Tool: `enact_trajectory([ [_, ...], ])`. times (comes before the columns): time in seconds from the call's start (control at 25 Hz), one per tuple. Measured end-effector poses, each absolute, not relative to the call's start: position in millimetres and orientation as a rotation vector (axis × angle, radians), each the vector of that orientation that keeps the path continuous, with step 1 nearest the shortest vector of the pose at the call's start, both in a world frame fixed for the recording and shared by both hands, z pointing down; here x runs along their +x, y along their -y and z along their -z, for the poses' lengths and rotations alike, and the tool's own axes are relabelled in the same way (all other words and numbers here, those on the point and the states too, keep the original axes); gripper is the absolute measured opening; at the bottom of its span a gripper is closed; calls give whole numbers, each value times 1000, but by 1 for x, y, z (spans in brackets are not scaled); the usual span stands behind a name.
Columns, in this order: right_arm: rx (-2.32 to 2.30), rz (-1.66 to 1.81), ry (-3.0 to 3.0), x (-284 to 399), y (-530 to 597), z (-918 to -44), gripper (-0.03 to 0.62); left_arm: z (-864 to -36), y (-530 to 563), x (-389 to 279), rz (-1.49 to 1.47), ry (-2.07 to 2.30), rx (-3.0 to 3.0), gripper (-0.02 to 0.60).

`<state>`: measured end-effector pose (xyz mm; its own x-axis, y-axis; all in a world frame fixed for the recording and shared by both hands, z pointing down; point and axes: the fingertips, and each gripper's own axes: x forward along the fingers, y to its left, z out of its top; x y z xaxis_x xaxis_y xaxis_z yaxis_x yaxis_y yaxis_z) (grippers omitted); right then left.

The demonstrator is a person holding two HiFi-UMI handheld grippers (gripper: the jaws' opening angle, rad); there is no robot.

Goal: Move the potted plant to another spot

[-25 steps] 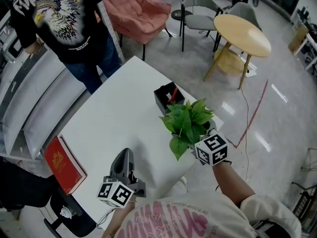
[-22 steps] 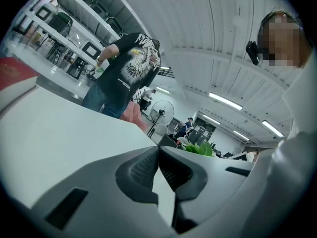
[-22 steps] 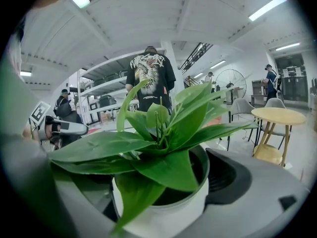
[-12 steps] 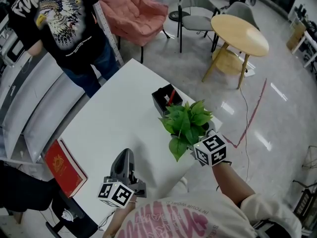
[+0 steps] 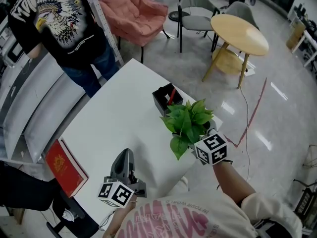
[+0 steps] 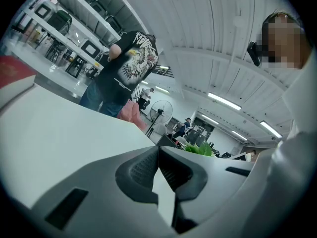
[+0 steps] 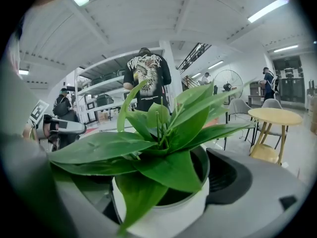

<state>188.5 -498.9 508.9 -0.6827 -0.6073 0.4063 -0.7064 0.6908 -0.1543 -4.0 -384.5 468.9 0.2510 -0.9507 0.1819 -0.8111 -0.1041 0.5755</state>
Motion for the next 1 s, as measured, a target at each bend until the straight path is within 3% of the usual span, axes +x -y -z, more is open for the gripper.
enact_trajectory([
  [1.0, 1186, -426, 2554, 212, 472, -492, 555, -457, 349, -7, 344, 1589, 1962, 25],
])
